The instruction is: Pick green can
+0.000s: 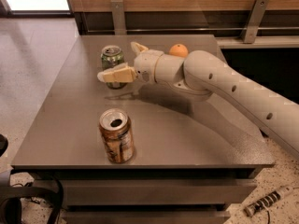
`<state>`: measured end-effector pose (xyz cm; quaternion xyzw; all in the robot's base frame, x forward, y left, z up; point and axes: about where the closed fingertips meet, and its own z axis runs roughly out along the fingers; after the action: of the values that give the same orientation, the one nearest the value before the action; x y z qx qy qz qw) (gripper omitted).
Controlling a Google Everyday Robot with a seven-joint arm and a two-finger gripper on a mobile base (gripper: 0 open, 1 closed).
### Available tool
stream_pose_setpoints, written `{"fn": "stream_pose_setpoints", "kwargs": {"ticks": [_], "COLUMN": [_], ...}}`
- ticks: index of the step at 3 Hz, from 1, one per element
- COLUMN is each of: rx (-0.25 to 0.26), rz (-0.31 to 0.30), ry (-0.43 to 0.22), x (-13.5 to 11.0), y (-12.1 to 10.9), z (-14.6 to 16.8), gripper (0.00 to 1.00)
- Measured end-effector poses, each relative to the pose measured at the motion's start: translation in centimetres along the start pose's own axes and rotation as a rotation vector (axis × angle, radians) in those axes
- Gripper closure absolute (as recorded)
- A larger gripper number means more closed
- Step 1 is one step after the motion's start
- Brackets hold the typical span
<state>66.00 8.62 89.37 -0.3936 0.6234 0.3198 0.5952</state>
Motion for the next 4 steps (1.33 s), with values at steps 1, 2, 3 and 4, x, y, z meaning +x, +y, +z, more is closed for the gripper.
{"fn": "stream_pose_setpoints", "kwargs": {"ticks": [1, 2, 3, 4], "rx": [-0.007, -0.011, -0.015, -0.018], "rz": [-0.002, -0.003, -0.003, -0.004], "ry": [-0.005, -0.006, -0.006, -0.007], "x": [0.03, -0.03, -0.09, -0.15], "y": [0.24, 0.43, 0.61, 0.80], "z": [0.54, 0.73, 0.89, 1.06], "gripper": [0.34, 0.57, 0.81, 1.00]}}
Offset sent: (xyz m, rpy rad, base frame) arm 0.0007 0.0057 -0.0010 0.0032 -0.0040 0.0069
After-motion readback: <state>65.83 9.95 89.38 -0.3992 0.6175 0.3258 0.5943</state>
